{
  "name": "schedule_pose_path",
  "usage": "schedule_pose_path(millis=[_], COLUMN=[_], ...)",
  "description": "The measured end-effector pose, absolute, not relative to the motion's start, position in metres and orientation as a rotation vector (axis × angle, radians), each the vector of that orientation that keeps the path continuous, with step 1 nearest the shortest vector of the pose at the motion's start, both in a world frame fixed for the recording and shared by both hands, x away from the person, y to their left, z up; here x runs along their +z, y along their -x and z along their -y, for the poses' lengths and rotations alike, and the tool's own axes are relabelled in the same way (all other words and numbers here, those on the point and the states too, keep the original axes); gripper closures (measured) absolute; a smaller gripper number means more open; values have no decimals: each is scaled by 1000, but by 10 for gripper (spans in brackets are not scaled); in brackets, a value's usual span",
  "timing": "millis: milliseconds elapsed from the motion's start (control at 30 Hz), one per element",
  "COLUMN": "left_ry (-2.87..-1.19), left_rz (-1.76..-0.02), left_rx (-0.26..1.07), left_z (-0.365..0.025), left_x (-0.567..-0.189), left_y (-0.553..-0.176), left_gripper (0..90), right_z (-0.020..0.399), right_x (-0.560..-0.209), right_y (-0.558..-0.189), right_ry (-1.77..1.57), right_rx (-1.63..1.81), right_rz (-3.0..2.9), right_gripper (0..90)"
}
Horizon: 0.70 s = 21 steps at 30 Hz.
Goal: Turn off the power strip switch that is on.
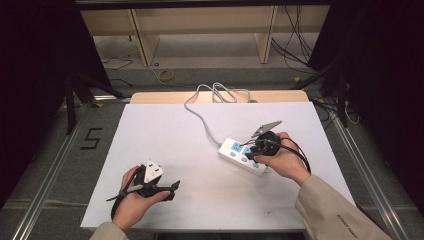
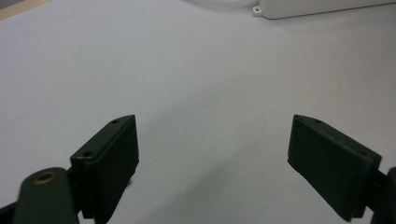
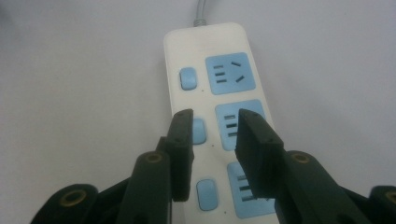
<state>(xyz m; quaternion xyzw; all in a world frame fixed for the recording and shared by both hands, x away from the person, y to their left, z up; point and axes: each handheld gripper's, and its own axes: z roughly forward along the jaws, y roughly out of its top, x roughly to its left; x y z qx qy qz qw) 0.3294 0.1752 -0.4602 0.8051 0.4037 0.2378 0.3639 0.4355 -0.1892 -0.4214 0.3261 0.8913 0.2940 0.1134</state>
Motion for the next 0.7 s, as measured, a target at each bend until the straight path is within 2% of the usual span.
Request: schedule_pose_path(millis=[700], left_ry=[-2072], left_rz=[-1042], left_rx=[612], left_z=[-175], left_x=[-460], left_y=[-329], left_gripper=[160], right_z=[197], right_x=[-418], right_y=[-427], right_ry=[-961], right_rx=[905], right_rz=[-2587], right_gripper=[585])
